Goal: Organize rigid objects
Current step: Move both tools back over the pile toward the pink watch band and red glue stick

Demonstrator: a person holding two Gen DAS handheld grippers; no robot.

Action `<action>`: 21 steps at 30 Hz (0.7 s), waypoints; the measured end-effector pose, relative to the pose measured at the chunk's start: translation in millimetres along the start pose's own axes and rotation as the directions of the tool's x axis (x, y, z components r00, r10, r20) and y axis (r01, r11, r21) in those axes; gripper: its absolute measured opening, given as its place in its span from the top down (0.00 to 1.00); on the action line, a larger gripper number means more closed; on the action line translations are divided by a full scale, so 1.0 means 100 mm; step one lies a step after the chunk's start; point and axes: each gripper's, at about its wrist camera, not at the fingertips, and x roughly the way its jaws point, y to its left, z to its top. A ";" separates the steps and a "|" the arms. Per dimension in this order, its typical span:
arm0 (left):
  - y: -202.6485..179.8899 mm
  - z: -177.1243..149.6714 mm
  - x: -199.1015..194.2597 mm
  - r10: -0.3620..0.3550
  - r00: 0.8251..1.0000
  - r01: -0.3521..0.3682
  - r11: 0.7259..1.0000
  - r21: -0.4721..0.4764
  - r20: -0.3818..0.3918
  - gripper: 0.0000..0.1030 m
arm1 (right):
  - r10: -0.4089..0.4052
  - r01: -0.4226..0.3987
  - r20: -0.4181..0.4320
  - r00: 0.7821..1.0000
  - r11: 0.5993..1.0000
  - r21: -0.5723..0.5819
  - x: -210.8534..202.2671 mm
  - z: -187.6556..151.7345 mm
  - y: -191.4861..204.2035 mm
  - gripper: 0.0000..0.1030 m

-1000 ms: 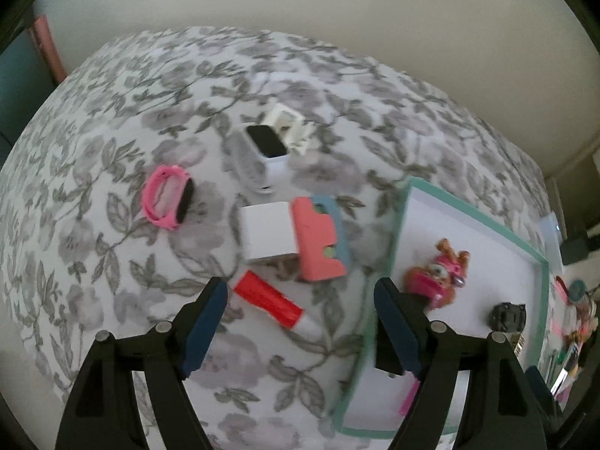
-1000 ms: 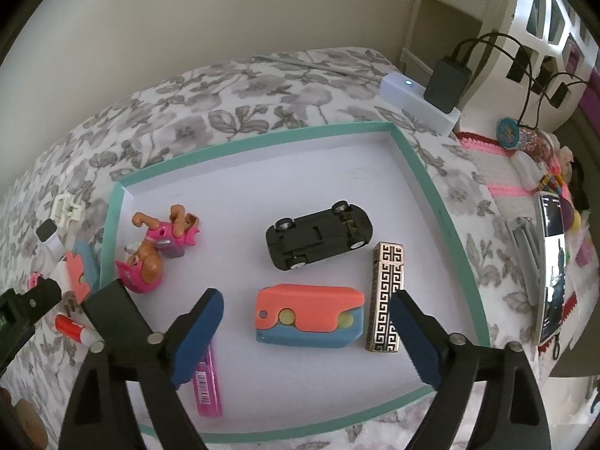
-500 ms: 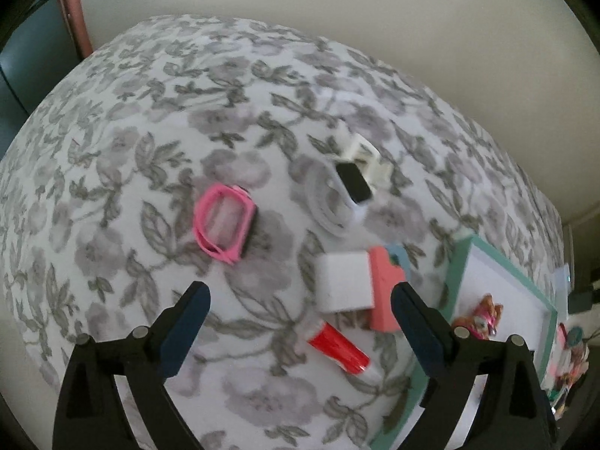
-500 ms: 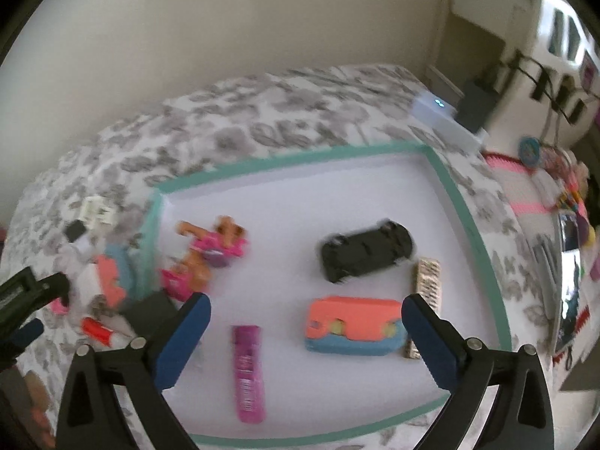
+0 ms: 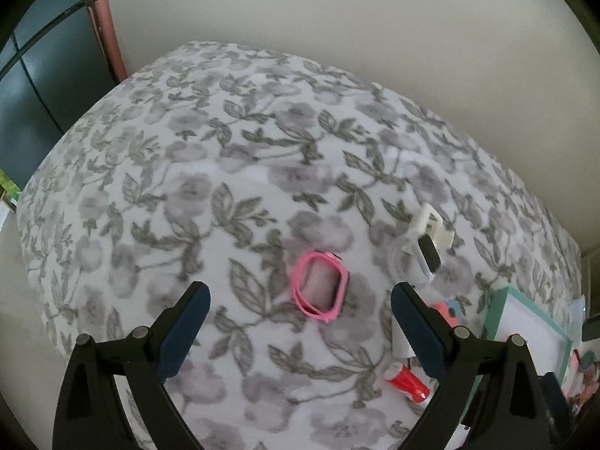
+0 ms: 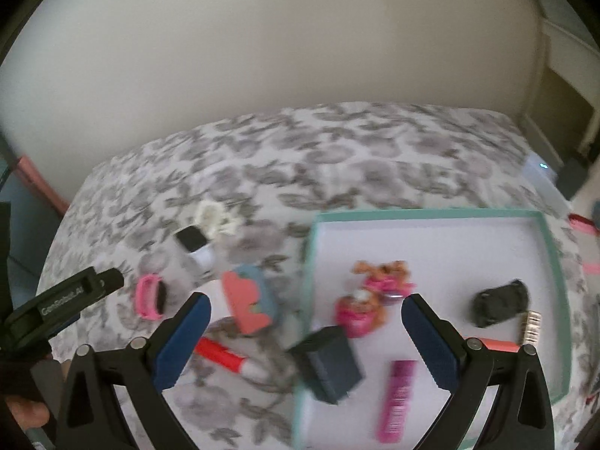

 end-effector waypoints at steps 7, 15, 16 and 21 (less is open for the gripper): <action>0.25 0.02 -0.01 0.049 0.999 -0.049 0.999 -0.021 0.000 0.06 | 0.084 -0.086 -0.054 0.995 0.996 -0.033 0.10 -0.11 0.34 0.00; 0.32 -0.04 0.13 0.048 0.997 -0.048 0.999 -0.002 -0.059 0.06 | 0.123 -0.130 -0.131 0.984 0.991 -0.039 0.26 -0.29 0.49 0.00; 0.32 -0.04 0.13 0.046 0.997 -0.046 0.999 -0.004 -0.059 0.06 | 0.128 -0.134 -0.138 0.982 0.990 -0.034 0.27 -0.30 0.50 0.00; 0.36 -0.04 0.18 0.047 0.996 -0.047 0.999 0.001 -0.073 0.06 | 0.132 -0.129 -0.178 0.975 0.991 0.026 0.38 -0.38 0.47 0.02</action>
